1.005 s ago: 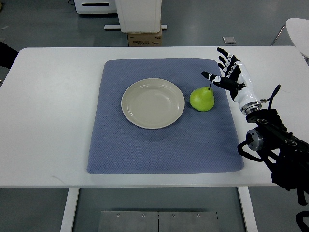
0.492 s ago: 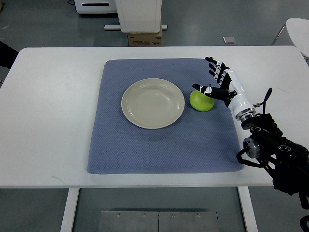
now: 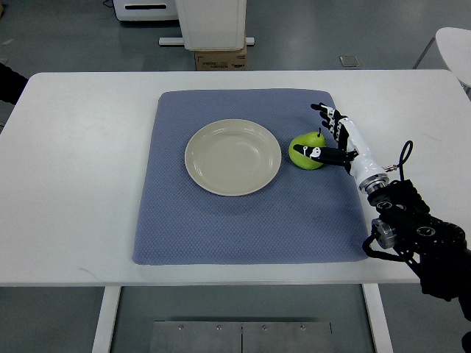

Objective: Place pear on plate with right hand
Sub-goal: 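Move the open right hand down toward the green pear, then close the right hand fingers around the green pear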

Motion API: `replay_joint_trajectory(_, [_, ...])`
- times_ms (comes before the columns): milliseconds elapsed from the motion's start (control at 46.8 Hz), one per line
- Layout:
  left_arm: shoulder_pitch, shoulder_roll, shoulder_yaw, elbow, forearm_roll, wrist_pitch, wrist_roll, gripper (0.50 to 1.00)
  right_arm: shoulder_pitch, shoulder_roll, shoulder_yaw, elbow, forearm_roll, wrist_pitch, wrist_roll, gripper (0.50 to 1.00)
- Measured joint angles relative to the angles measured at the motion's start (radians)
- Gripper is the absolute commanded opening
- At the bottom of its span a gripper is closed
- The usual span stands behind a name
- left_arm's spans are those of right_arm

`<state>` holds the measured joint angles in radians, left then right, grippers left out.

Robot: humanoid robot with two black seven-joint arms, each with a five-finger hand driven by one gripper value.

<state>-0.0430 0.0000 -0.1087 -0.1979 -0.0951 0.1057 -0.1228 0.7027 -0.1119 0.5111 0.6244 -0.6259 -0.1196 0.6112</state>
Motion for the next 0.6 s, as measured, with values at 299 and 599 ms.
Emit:
replay_joint_trajectory(299, [0.0,0.0,0.0,0.0,0.0,0.0,0.0,1.0,0.0,0.014,-0.081,0.003,0.0,-0.043,0.0,0.97])
replay_joint_trajectory(599, [0.0,0.0,0.001,0.0,0.0,0.0,0.0,1.0,0.0,0.037,-0.093,-0.001,-0.001,-0.062,0.0,0.935])
